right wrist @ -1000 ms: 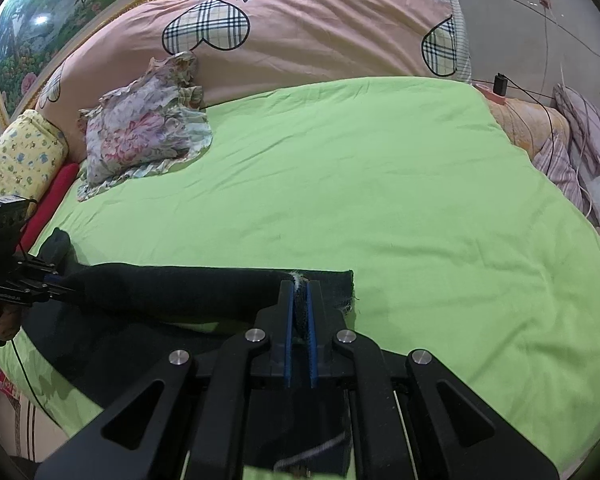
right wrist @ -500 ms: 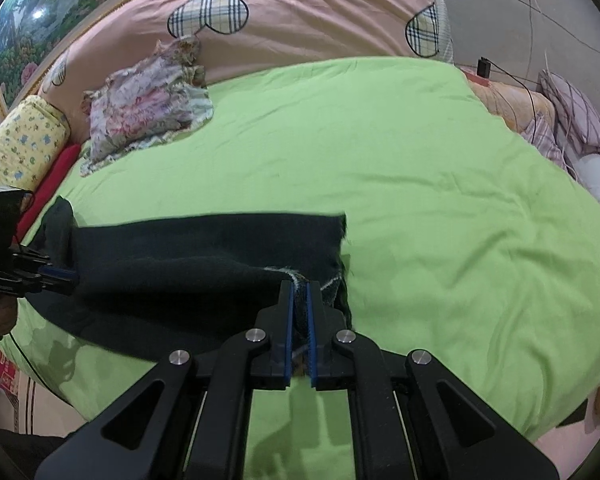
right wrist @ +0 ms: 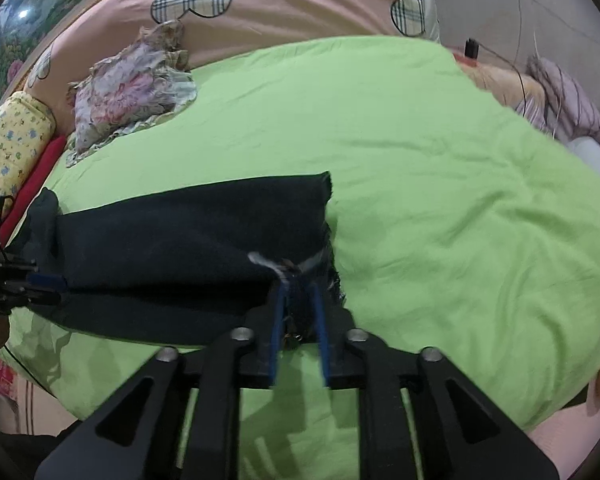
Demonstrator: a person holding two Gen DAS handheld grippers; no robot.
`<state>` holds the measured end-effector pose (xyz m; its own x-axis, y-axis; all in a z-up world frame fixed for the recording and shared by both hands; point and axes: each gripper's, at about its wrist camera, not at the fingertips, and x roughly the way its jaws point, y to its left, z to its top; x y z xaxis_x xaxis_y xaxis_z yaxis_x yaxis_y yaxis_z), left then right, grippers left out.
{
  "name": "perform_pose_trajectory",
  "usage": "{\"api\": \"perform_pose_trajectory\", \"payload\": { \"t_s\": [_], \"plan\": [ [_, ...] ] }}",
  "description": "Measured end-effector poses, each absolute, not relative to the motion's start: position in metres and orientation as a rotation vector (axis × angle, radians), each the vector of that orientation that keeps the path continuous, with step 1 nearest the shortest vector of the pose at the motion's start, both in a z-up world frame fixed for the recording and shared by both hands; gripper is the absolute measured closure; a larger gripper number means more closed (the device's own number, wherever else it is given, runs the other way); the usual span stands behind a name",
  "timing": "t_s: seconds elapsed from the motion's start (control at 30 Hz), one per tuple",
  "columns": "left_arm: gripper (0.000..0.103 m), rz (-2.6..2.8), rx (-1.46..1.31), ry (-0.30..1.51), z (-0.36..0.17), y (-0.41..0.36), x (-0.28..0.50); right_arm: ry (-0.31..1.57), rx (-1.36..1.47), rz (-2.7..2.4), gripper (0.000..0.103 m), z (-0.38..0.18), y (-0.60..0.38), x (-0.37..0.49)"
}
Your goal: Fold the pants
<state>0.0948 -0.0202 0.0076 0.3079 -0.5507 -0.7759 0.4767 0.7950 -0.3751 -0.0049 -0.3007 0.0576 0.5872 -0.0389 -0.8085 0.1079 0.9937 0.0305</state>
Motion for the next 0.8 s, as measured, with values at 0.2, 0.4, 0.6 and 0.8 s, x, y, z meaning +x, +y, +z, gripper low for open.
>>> {"api": "perform_pose_trajectory", "payload": {
  "t_s": [0.2,0.4,0.6,0.8],
  "plan": [
    [0.046,-0.522,-0.27,1.012,0.009,0.031,0.091,0.842,0.131,-0.054,0.044,0.083,-0.288,-0.012],
    [0.04,-0.364,-0.425,0.962,0.014,0.096,0.094,0.855,0.199,0.084,0.044,0.078,-0.25,0.011],
    [0.035,-0.212,-0.5,0.89,0.03,0.169,0.093,0.894,0.193,0.232,0.044,0.064,-0.193,0.033],
    [0.032,-0.119,-0.548,0.852,0.037,0.227,0.087,0.93,0.165,0.35,0.044,0.051,-0.141,0.052]
  ]
}}
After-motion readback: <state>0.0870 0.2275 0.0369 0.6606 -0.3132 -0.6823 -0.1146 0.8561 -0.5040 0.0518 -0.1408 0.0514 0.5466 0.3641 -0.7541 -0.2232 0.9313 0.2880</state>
